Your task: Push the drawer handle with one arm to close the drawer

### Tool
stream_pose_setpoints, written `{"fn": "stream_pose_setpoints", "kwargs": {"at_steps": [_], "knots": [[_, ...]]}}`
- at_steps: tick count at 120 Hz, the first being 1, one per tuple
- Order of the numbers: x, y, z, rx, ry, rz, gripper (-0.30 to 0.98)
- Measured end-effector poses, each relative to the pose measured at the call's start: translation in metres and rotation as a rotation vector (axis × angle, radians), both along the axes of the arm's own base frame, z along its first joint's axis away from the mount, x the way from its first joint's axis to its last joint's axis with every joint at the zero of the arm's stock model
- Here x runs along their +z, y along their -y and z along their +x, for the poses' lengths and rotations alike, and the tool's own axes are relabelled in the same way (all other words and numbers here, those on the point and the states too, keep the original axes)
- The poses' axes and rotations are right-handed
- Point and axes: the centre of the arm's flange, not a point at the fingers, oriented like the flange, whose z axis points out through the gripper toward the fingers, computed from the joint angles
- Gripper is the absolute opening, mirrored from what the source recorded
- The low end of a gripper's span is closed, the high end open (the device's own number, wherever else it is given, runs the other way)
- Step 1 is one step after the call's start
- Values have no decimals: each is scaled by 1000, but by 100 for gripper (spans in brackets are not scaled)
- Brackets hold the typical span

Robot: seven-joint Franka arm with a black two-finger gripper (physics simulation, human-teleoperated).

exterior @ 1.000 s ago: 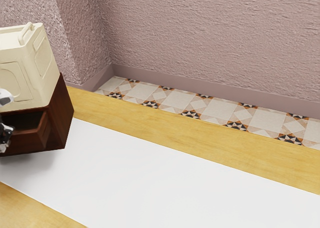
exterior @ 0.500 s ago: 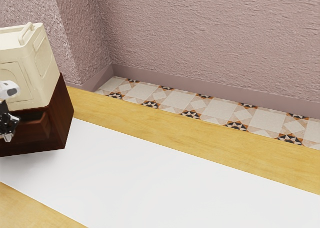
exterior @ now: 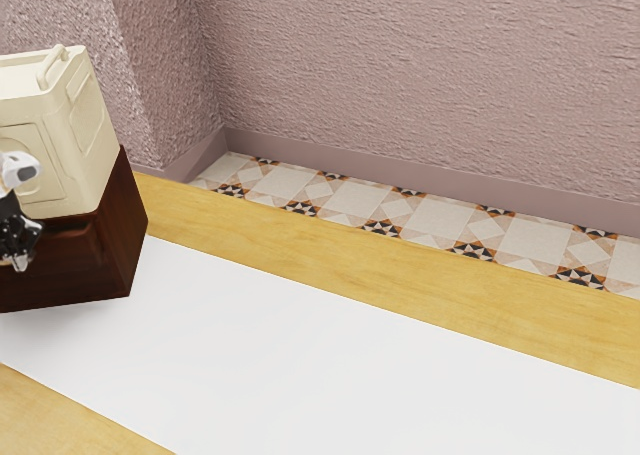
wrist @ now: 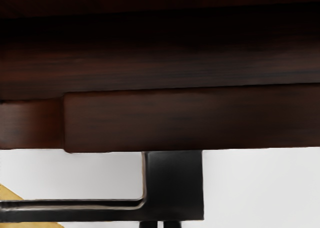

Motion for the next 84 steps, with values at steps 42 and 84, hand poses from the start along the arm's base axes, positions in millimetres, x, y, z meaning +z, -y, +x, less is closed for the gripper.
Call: {"fn": "stream_pose_setpoints", "kwargs": {"at_steps": [42,84], "knots": [[-1,-11,2,-90,11,18,-10],[3,-15,3,-133,26,25,-8]]}}
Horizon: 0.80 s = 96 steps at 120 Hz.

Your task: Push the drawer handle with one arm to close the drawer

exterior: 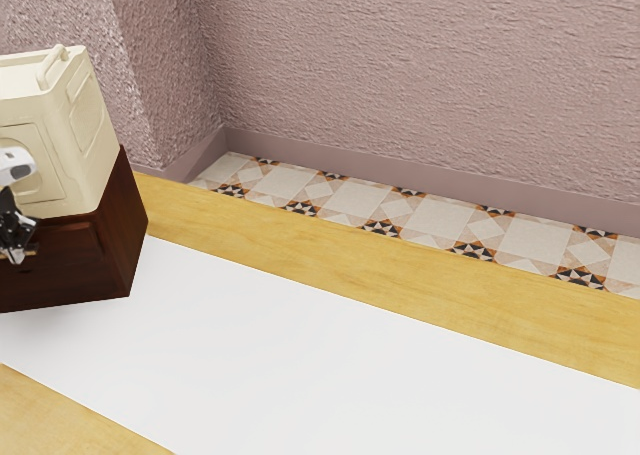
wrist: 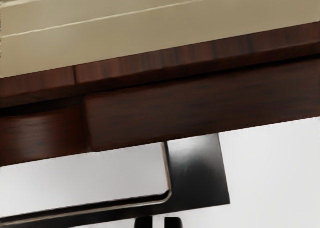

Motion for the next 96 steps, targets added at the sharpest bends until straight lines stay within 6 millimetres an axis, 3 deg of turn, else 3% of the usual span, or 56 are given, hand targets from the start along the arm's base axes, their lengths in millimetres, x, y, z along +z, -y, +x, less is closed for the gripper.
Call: {"fn": "stream_pose_setpoints", "kwargs": {"at_steps": [79,83,89,96], "knots": [[4,-6,3,-68,54,27,-10],[5,4,9,-68,72,19,-10],[13,37,22,-108,102,8,-10],[28,60,20,-119,127,-8,-9]]}}
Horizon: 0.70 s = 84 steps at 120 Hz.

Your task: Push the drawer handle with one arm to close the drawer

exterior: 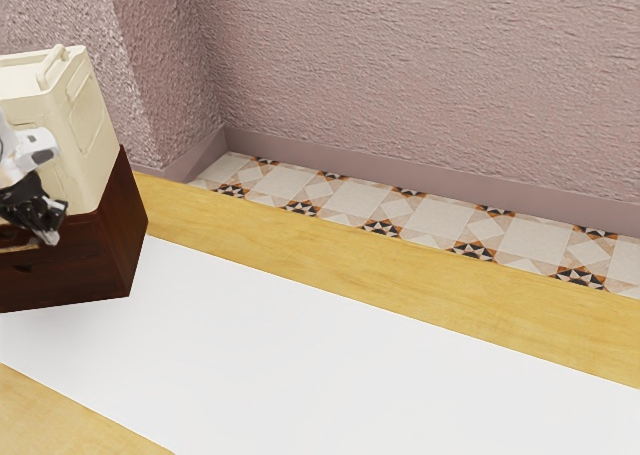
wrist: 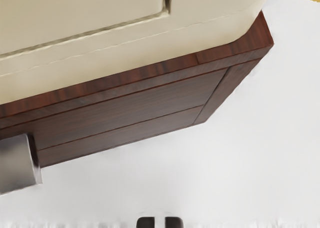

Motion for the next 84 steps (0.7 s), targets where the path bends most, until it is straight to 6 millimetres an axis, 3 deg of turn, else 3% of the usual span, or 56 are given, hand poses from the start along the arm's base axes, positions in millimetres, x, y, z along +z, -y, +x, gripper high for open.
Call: {"fn": "stream_pose_setpoints", "kwargs": {"at_steps": [19,37,44,56,84], "knots": [[26,26,-30,20,-46,-69,23],[68,53,-26,-15,-90,-77,46],[87,58,-23,-20,-93,-77,51],[101,60,-24,-16,-109,-85,58],[103,72,-22,-13,-149,-103,65]]}}
